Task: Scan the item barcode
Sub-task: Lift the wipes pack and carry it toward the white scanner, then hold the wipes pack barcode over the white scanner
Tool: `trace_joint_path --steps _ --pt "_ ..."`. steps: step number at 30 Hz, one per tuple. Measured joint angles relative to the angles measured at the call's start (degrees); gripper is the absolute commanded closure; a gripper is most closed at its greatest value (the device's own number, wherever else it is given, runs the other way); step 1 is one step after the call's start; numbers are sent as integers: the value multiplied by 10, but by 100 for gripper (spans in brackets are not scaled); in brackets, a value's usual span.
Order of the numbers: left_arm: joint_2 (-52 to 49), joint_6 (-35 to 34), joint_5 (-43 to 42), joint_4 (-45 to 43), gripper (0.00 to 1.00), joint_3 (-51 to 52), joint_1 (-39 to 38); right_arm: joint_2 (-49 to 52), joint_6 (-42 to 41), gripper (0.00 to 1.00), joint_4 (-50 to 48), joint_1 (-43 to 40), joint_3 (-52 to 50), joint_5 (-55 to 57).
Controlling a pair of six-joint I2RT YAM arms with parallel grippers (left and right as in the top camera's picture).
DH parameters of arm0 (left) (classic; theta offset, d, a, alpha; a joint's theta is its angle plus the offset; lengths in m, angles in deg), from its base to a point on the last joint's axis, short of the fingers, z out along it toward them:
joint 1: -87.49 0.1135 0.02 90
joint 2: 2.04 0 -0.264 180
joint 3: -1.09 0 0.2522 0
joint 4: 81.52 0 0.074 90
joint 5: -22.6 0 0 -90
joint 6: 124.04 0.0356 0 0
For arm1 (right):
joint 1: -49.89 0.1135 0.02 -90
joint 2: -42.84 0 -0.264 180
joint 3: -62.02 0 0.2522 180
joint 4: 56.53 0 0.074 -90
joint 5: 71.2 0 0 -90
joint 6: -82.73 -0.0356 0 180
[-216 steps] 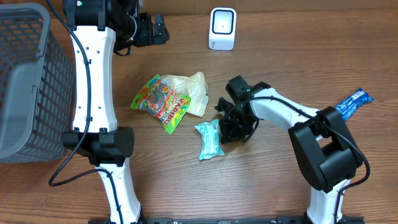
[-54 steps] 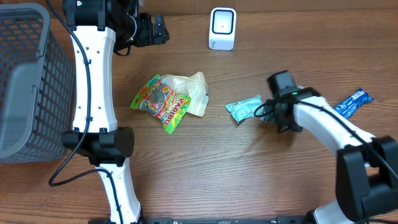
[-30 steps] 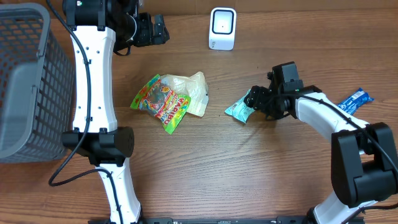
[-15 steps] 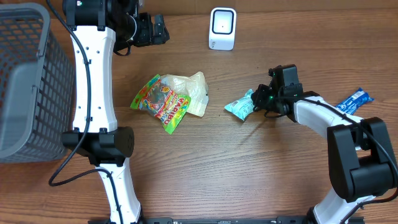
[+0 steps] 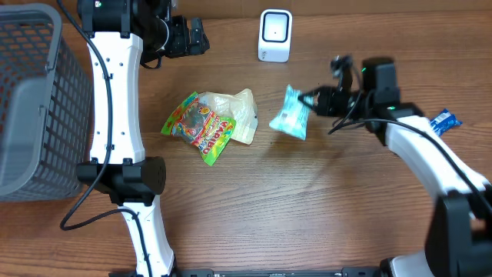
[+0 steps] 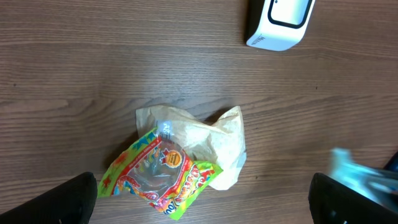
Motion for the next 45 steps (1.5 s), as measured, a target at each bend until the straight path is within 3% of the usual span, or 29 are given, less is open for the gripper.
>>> trace_joint_path --steps 4,9,18,23,28,36,45 --pt "0 0 0 0 0 0 0 -67 10 96 -2 0 47 -29" --pt "0 0 0 0 0 0 0 -81 32 96 -5 0 72 -27" --pt "0 0 0 0 0 0 0 -81 45 96 -62 0 85 44" --pt "0 0 0 0 0 0 0 -81 72 96 -63 1 86 138" --pt "0 0 0 0 0 0 0 -78 165 96 -83 36 86 324" --pt "0 0 0 0 0 0 0 22 380 96 -289 152 93 603" --pt "0 0 0 0 0 0 0 206 599 96 -569 158 94 694"
